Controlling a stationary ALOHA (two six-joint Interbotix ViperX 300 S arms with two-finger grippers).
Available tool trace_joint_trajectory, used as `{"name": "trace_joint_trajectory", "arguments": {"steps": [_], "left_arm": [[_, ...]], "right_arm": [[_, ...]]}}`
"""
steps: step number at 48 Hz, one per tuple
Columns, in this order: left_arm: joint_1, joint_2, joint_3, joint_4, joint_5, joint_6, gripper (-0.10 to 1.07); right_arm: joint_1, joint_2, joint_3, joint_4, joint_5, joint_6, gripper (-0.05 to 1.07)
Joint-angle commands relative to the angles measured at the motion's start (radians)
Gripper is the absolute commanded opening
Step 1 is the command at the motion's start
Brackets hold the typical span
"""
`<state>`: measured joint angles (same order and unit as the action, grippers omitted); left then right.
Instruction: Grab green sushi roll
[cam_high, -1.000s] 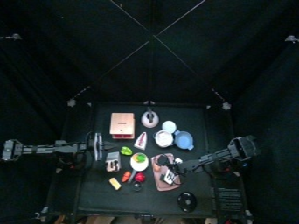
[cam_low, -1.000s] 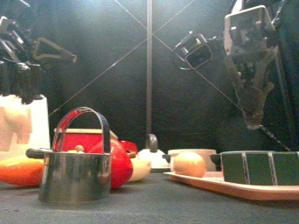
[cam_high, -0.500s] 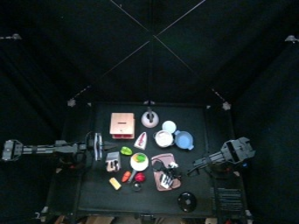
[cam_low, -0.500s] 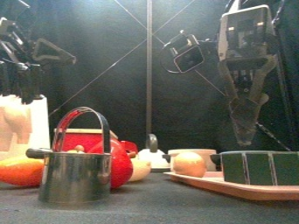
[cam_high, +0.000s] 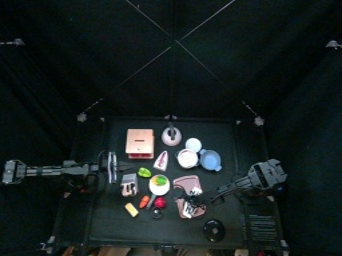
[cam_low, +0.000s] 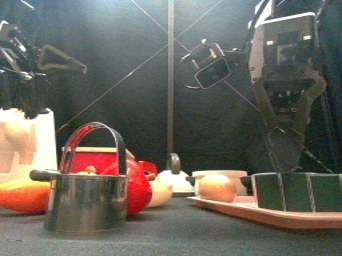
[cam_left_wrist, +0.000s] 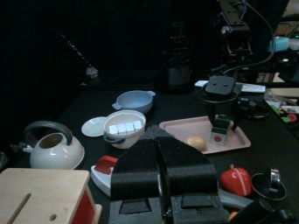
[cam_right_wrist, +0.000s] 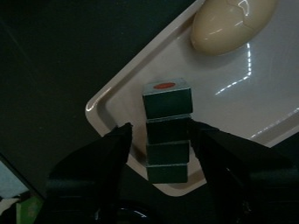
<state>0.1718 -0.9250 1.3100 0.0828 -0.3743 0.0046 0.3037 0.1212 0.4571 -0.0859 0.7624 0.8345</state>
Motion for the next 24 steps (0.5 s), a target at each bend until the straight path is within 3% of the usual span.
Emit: {"name": "trace_joint_trajectory", "arguments": {"steps": [1,24], "left_arm": [[0.005,0.006,-0.011,0.0,-0.006,0.0,-0.02],[0.006,0.005,-0.011,0.0,-0.006,0.0,-0.02]], "right_arm": [[0.0,-0.006,-0.009,-0.008,0.008,0.005,0.88],[0.017,-0.063,-0.046,-0.034,0.031,0.009,0.88]]}}
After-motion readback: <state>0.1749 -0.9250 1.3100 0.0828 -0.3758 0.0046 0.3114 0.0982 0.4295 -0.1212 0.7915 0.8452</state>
